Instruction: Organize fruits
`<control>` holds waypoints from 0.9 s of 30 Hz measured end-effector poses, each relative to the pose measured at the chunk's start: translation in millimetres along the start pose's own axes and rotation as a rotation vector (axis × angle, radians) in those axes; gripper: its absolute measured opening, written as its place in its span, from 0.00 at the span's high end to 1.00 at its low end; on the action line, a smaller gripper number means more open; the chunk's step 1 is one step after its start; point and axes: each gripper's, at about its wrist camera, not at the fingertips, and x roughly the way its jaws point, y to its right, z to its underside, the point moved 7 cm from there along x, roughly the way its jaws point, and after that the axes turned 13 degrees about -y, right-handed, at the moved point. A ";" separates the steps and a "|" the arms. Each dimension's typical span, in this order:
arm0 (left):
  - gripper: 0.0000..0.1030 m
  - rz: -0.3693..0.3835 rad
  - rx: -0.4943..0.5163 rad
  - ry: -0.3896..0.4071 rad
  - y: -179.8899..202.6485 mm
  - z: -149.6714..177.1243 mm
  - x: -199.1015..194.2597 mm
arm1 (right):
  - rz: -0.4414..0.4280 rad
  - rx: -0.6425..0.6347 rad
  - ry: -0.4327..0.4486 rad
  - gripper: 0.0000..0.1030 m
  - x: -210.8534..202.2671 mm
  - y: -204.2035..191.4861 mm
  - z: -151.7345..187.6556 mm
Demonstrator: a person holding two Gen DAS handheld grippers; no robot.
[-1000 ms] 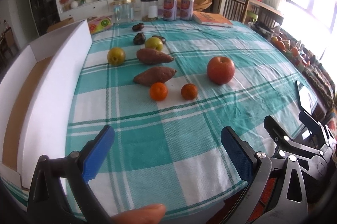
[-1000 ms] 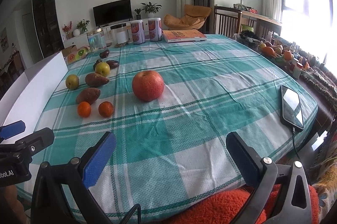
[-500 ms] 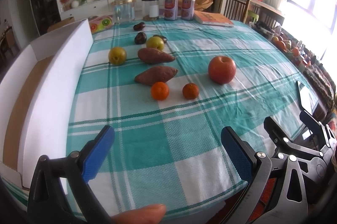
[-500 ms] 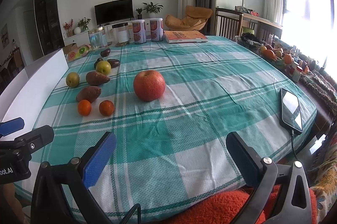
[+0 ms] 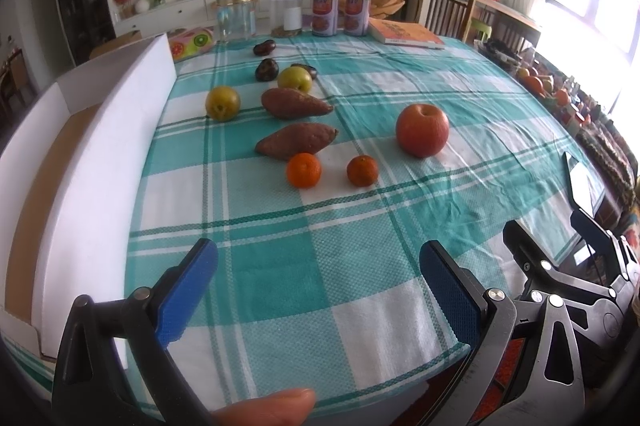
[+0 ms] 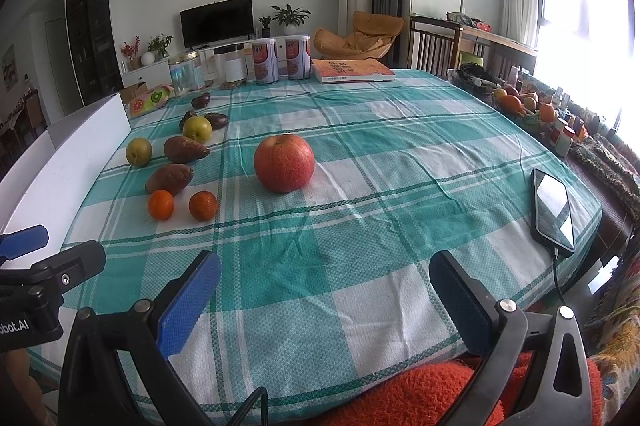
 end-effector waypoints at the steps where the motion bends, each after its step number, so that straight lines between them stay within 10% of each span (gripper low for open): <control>1: 0.01 0.000 -0.001 -0.001 -0.1 0.3 -0.1 | 0.000 0.001 0.000 0.00 -0.1 0.0 0.0; 27: 0.01 0.000 0.000 -0.003 -1.5 1.2 1.5 | 0.001 -0.002 0.004 0.00 -0.8 -1.3 0.6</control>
